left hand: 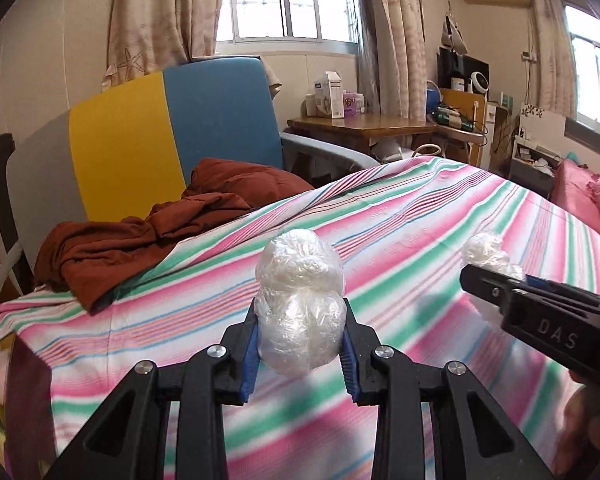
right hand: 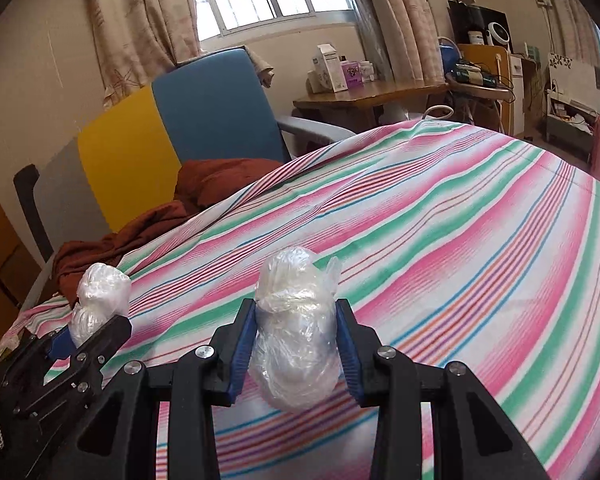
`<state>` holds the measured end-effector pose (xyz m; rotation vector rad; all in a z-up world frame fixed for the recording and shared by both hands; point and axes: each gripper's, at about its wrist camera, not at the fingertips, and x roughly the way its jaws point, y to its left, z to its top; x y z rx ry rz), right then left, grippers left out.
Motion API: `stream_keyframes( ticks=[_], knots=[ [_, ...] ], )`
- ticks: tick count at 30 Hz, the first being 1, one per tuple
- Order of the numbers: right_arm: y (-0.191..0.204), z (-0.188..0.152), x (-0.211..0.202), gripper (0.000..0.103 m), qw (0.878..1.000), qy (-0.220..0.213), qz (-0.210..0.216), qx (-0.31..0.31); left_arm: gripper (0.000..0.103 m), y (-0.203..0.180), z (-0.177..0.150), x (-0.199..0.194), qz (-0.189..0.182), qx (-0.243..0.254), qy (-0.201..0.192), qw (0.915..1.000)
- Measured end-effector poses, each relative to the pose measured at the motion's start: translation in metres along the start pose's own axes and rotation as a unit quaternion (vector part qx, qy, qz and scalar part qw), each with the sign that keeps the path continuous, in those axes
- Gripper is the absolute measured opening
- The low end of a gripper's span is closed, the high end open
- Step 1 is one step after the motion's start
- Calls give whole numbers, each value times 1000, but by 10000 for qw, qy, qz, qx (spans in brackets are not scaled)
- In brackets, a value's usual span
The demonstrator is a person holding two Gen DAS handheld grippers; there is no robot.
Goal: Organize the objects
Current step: 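Grasp the other white wrapped ball with the left gripper while the right gripper holds its ball, then carry both white balls into the gold tray while both grippers open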
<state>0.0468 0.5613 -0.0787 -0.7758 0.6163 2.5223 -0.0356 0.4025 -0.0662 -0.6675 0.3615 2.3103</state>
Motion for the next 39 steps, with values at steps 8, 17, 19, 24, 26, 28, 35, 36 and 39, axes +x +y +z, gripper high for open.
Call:
stream_keyframes(
  ticks=[8,17,19,24,26,28,35,36,39],
  knots=[
    [2,-22,-23,39,9992,207,89,316,34,-6,-20,-42,-90,62,-144,9998],
    [29,-51,-57,39,9984,368,340,252,34,-8,-39,-91,-224,53,-331,9992],
    [32,-54,-65,39,9980,380,406,297,34,-4,-43,-102,-266,-40,-341,9991],
    [40,-63,-80,39,9972,436,520,329,34,2,-57,-135,-385,-120,-376,9985],
    [44,-66,-86,39,9968,455,577,326,34,3,-63,-148,-412,-109,-393,9983],
    [51,-70,-92,39,9963,464,656,300,34,8,-69,-162,-417,-152,-409,9982],
    [88,-83,-108,39,9940,522,956,-56,34,36,-88,-199,-310,-486,-380,9976],
    [93,-84,-109,39,9934,528,1011,-85,34,41,-91,-205,-274,-541,-372,9975],
    [109,-87,-115,39,9915,543,1161,-219,34,53,-97,-218,-231,-710,-368,9965]
  ],
)
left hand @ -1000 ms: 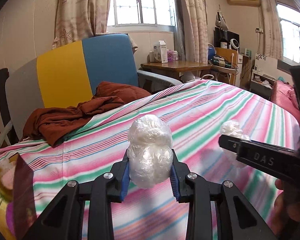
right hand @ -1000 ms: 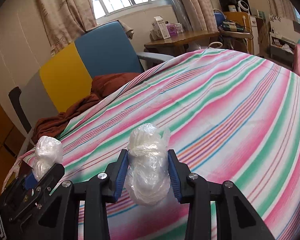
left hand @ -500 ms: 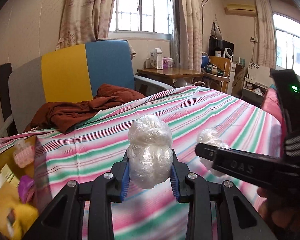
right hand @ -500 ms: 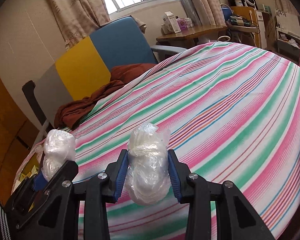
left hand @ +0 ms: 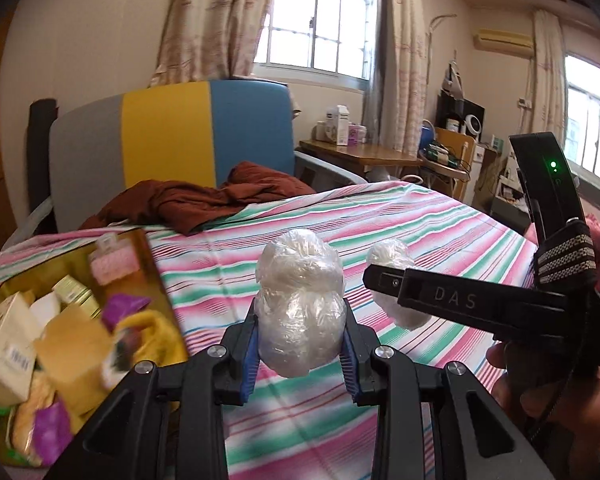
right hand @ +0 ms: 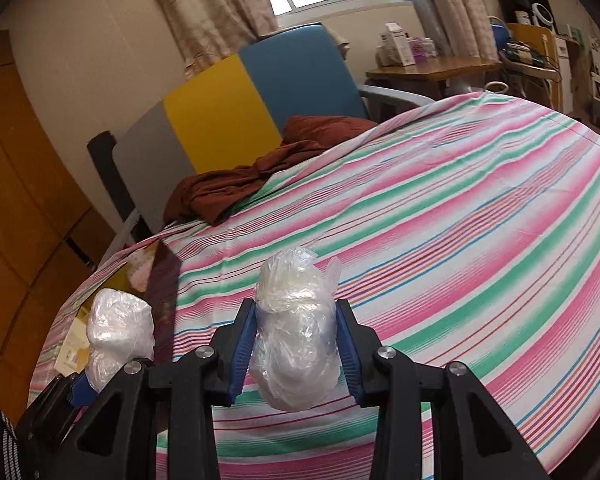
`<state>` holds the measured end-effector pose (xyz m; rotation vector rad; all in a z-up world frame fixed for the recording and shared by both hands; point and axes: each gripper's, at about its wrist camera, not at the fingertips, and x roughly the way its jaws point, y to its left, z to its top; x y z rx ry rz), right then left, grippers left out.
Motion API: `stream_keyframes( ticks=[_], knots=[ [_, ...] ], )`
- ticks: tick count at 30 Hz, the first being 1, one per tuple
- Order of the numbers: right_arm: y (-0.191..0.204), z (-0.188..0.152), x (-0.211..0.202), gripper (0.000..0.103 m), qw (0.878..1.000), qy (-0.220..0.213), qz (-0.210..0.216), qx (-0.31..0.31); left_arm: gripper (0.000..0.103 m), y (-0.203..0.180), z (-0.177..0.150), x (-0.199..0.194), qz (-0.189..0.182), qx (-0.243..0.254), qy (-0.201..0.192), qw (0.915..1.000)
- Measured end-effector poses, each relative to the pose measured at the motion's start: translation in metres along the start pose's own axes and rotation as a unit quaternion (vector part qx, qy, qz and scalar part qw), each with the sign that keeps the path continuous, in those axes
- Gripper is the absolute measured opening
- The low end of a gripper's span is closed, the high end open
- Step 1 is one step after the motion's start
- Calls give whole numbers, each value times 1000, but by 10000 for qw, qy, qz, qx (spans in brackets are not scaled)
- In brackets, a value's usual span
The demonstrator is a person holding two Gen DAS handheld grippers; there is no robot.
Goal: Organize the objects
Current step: 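Carry both white balls into the gold tray while both grippers open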
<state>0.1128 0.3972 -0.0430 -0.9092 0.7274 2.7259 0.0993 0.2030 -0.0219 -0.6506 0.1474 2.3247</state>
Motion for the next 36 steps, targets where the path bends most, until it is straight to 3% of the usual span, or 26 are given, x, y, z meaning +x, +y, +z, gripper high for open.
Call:
stream_keyframes(
  ticks=[8,13,20,31,36],
  knots=[
    [55,-1,1,39,9976,78,519,-460,34,37,0,-39,252,-305,-184,9990],
    [91,1,10,39,9927,222,811,-861,34,68,-2,-57,631,-325,-268,9971],
    [151,4,31,39,9801,474,1142,-1555,34,106,-13,-62,870,-568,-37,9946],
    [211,6,78,39,9594,949,1138,-2400,34,126,-26,-51,813,-554,407,9943],
    [219,9,102,40,9581,1110,998,-2443,34,131,-31,-48,828,-478,537,9940]
  ],
)
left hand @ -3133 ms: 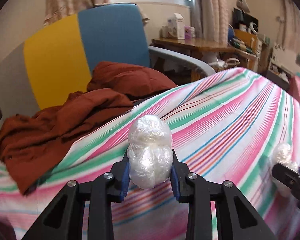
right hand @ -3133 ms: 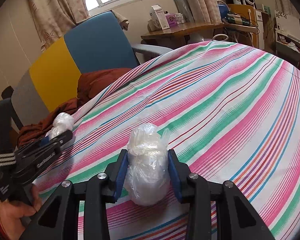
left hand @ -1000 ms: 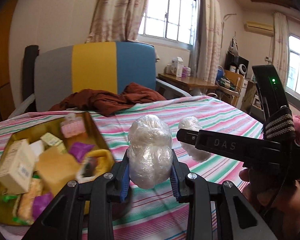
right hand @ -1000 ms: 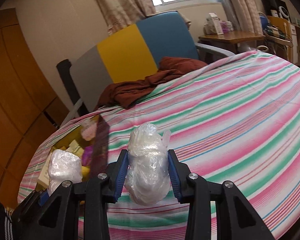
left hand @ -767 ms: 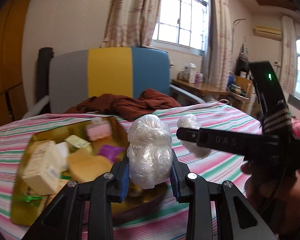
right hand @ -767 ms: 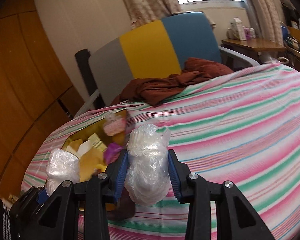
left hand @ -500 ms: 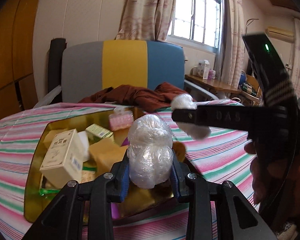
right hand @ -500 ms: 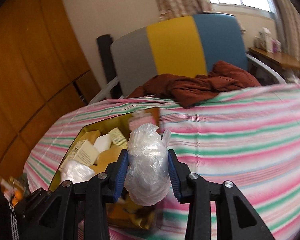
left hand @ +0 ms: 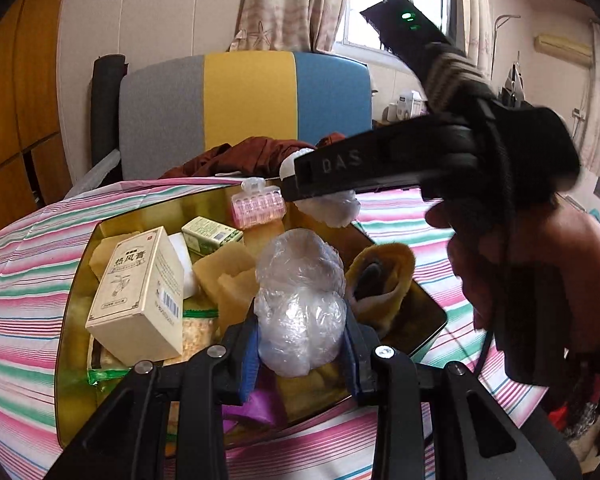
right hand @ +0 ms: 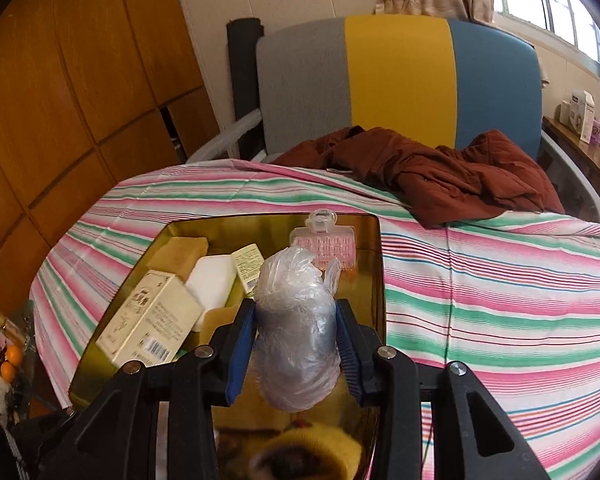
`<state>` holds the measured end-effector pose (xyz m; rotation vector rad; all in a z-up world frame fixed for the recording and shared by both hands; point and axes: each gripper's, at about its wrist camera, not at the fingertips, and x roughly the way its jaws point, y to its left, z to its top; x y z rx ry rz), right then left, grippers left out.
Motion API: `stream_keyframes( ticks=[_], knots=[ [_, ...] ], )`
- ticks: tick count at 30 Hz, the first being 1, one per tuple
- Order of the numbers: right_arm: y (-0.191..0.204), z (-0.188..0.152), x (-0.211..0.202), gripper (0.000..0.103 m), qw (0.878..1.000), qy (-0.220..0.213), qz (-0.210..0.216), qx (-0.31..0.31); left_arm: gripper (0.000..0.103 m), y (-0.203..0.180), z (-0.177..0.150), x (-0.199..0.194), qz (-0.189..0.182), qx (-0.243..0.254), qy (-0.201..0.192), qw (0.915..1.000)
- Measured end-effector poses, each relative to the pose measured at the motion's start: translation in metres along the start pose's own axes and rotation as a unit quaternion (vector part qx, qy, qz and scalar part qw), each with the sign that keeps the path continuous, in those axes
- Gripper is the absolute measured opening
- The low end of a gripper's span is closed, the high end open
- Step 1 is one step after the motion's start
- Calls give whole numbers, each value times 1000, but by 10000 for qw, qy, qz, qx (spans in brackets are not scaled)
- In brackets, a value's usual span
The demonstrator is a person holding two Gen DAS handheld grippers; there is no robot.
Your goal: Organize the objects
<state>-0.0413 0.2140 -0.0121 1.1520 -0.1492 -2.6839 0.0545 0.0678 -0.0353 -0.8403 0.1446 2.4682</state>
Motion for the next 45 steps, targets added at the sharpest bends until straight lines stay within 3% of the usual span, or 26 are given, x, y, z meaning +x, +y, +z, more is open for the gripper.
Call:
stream_keyframes(
  ticks=[4,7,15,17,23,28,39,45],
  knots=[
    [-9,5,12,53,9996,75,-81,248,36,4,-4,6,-27,-27,122,9999],
    [-13,7,10,54,9993,25,-173,325,40,4,-7,10,-153,-58,208,9996],
    [-16,-2,-28,54,9983,-388,-168,395,98,-2,-2,4,-82,-141,61,9998],
    [-18,-7,-38,54,9976,-468,-131,494,103,-1,1,0,45,-198,-47,9998],
    [-27,-21,-58,54,9943,-574,11,895,103,12,13,-6,566,-598,69,9966],
    [-16,-31,-64,55,9955,-493,-62,813,103,28,19,-4,1145,-992,492,9872],
    [22,-40,-66,55,9976,-230,-527,385,103,63,21,-23,2341,-1242,736,9614],
    [39,-42,-67,56,9963,-215,-766,313,103,79,25,-34,2556,-1475,847,9517]
  ],
)
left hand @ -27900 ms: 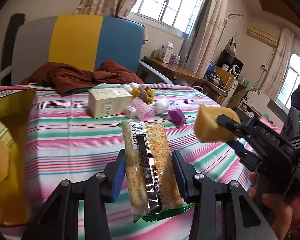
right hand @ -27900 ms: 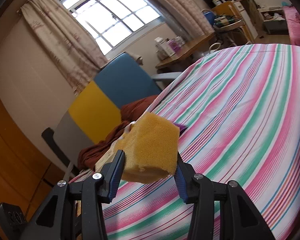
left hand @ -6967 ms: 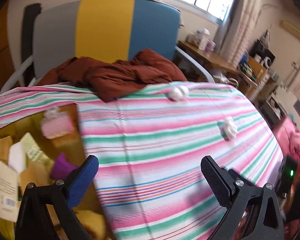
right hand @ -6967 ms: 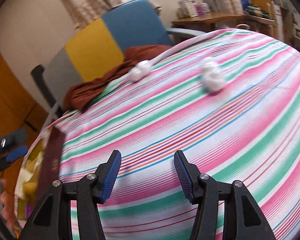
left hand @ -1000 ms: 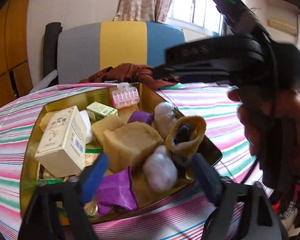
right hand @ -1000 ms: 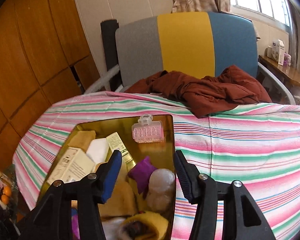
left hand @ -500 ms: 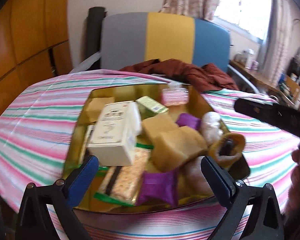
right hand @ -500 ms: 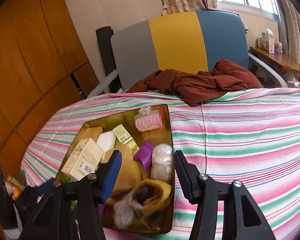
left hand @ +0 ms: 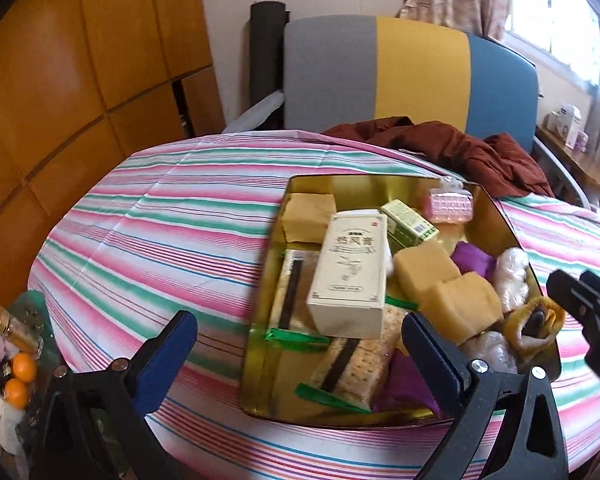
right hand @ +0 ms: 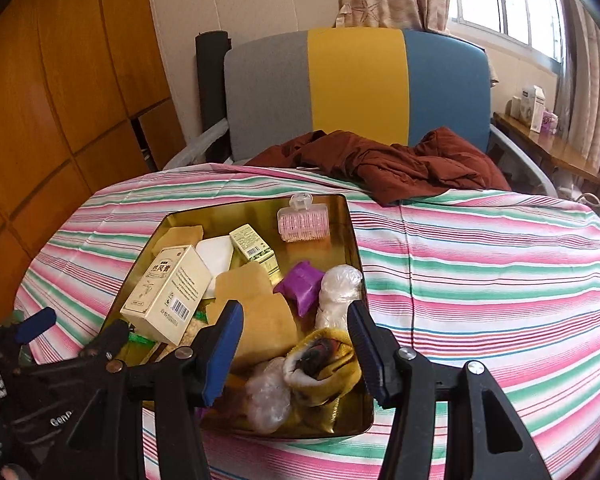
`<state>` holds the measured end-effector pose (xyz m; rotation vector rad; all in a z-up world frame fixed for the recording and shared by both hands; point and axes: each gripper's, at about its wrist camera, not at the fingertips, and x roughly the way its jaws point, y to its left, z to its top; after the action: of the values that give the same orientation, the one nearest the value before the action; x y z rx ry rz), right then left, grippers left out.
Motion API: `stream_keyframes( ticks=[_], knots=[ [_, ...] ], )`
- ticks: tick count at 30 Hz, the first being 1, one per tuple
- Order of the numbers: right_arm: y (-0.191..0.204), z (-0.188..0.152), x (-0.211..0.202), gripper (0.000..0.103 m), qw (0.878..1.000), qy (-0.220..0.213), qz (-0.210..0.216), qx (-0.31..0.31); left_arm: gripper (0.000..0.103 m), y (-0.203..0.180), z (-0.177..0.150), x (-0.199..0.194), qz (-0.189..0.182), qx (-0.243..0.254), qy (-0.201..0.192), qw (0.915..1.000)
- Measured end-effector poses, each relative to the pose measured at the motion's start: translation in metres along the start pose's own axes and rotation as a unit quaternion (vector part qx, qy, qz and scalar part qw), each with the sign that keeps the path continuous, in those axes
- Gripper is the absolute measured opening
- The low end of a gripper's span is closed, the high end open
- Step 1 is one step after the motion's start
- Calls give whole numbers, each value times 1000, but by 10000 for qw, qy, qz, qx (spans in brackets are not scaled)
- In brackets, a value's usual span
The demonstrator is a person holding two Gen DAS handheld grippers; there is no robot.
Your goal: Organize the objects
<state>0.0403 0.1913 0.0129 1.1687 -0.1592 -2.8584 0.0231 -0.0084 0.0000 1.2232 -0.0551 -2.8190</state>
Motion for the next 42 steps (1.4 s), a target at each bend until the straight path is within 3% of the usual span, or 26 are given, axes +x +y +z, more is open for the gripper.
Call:
stream_keyframes(
  ticks=[13,27,42],
  knots=[
    [17,-3,-2,59,9995,158,-248,62,103,6,-1,-2,397,58,210,9990],
    [12,-5,-2,59,9988,154,-424,208,103,5,1,-7,-31,13,289,9996],
    [13,-6,-1,59,9986,137,-473,180,103,1,2,-9,19,9,251,9997]
  ],
)
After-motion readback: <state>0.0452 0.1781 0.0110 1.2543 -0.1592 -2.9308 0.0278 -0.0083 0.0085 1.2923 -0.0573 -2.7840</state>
